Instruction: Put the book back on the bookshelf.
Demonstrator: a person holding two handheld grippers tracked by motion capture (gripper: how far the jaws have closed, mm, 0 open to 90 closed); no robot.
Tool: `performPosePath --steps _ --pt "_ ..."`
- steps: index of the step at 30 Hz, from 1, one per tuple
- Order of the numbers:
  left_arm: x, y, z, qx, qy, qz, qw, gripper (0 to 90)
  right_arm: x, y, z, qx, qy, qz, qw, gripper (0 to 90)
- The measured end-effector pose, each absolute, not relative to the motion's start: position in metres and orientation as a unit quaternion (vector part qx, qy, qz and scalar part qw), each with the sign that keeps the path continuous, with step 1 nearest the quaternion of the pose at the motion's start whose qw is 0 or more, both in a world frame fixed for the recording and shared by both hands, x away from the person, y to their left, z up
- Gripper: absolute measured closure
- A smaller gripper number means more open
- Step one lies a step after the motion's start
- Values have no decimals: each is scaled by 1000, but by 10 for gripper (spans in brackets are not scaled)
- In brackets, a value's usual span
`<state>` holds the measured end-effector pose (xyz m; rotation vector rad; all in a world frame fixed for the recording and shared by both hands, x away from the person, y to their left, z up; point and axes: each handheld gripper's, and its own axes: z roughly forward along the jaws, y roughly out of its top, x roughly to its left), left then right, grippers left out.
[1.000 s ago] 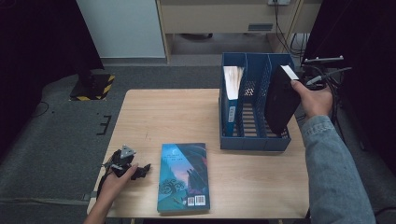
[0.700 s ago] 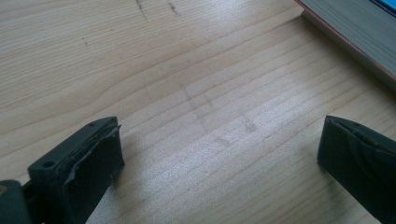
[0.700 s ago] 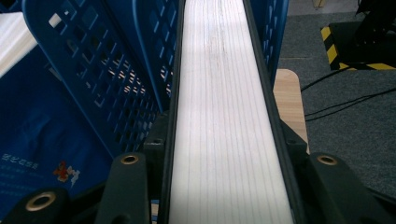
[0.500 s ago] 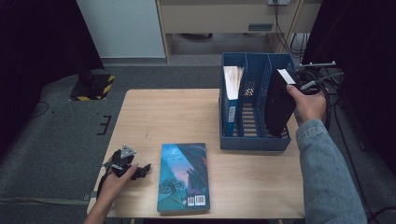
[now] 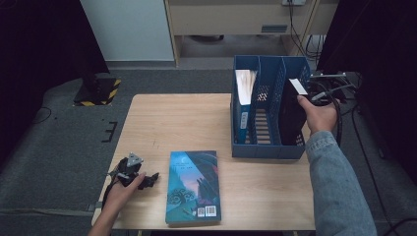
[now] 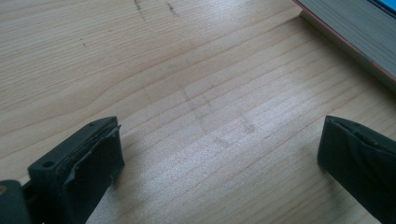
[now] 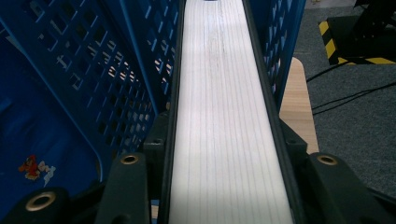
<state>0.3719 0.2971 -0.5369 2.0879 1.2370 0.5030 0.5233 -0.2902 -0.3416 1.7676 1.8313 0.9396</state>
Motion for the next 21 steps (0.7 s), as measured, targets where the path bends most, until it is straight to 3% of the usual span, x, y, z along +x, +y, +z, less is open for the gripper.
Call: performPosePath --steps 21 --pt "372 297 -537 799 470 191 323 0 522 -290 -357 632 664 338 216 523"
